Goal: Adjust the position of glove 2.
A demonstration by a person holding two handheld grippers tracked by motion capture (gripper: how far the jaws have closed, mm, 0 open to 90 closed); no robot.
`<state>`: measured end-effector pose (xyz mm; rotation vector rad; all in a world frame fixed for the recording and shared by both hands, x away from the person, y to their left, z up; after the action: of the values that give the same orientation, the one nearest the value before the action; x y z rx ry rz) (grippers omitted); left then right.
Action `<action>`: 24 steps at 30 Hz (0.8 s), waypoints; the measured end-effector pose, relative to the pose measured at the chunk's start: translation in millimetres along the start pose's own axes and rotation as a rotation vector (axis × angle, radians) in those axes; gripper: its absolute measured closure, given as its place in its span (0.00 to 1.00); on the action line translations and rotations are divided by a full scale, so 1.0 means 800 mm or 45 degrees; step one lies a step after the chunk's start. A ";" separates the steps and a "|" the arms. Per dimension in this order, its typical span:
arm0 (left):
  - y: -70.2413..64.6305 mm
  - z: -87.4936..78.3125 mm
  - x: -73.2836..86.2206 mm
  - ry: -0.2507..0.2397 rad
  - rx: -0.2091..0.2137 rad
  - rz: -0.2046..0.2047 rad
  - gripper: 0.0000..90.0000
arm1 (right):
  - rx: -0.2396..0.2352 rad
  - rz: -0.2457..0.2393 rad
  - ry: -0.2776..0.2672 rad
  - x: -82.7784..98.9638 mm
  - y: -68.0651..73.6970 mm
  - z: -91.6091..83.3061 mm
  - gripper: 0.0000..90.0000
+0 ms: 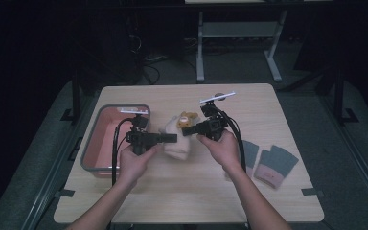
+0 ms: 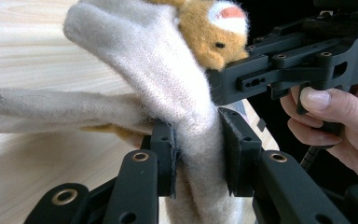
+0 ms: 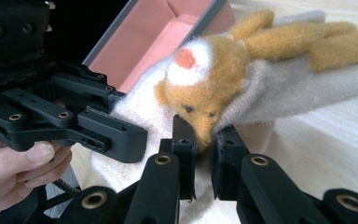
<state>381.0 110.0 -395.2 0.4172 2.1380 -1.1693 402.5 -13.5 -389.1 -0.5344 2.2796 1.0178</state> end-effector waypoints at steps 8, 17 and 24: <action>0.001 -0.011 -0.013 -0.013 -0.005 0.000 0.77 | -0.015 -0.008 0.000 -0.016 0.009 0.004 0.91; 0.008 -0.027 -0.022 -0.031 -0.012 -0.020 0.77 | -0.021 -0.018 0.012 -0.029 0.020 0.015 0.91; 0.006 -0.040 -0.036 -0.056 -0.022 -0.010 0.77 | -0.029 -0.053 -0.002 -0.045 0.032 0.019 0.91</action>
<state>392.3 140.7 -366.4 0.3727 2.1124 -1.1527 420.3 18.2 -360.1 -0.5878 2.2489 1.0247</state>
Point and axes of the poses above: each handheld gripper's, and its own axes: z roughly forward along the jaws, x roughly out of its underside, y roughly to its left, the point moved 8 cm from there along z, roughly forward along the jaws, and after that the axes turned 7 degrees about -y, right-handed, at the moved point
